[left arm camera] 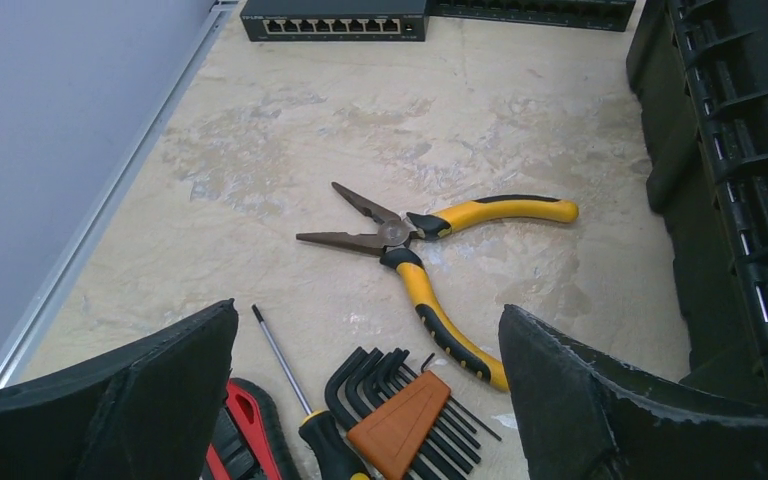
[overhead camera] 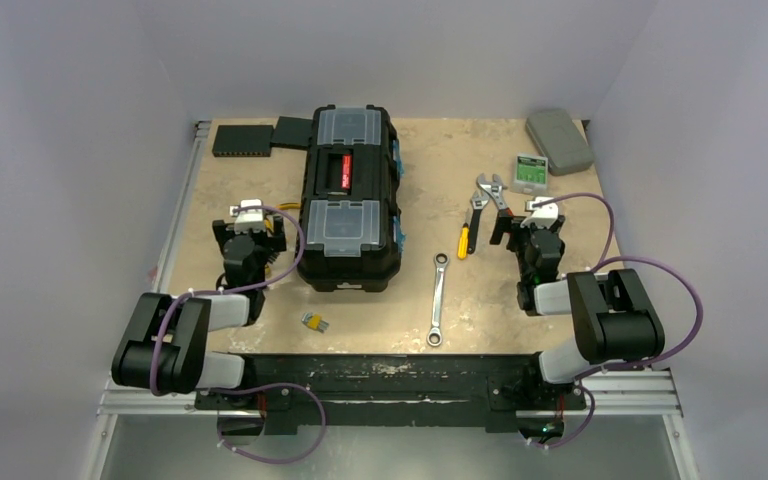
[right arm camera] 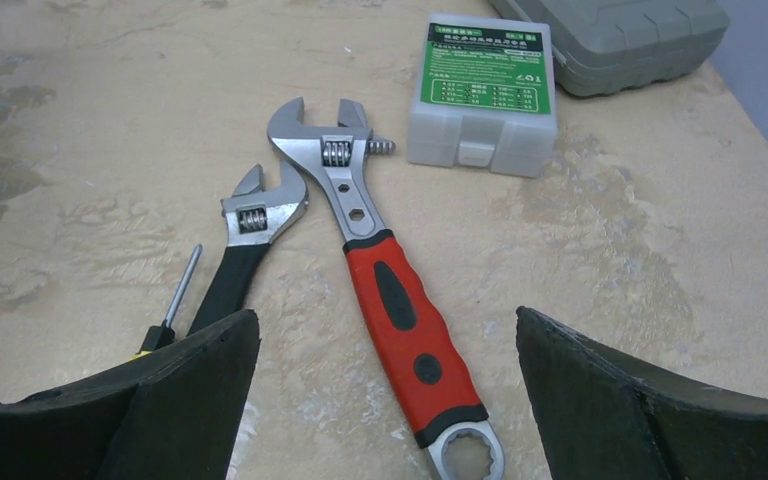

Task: Pack the tool kit
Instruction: Reset both arms

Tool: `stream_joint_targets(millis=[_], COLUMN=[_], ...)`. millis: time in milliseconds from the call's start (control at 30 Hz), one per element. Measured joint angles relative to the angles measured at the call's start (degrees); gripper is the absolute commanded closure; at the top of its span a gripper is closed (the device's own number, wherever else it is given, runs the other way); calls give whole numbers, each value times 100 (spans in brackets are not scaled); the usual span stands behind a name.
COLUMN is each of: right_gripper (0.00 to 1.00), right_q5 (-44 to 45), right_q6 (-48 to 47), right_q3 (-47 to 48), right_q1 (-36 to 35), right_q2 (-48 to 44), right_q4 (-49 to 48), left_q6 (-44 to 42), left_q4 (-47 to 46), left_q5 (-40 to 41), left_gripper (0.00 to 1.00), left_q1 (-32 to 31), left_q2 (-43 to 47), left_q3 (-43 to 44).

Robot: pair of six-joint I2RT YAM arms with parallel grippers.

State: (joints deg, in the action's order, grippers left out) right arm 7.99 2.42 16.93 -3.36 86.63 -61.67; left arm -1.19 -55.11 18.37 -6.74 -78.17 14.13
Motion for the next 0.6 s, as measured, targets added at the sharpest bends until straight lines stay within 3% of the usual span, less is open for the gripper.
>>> stream_joint_targets(millis=[233,600], right_gripper=[1,1], right_q5=[-63,-221], right_q6=[-11,-28], right_q3=[0,0], right_q1=[0,0], right_q2=[0,0], right_q4=[-4,-4], left_q6=[4,-98], left_q4=[37,48], left_q5=[-50,-769], left_gripper=[0,0], left_q1=[4,105], left_q2=[-2,-2], left_q3=[28,28])
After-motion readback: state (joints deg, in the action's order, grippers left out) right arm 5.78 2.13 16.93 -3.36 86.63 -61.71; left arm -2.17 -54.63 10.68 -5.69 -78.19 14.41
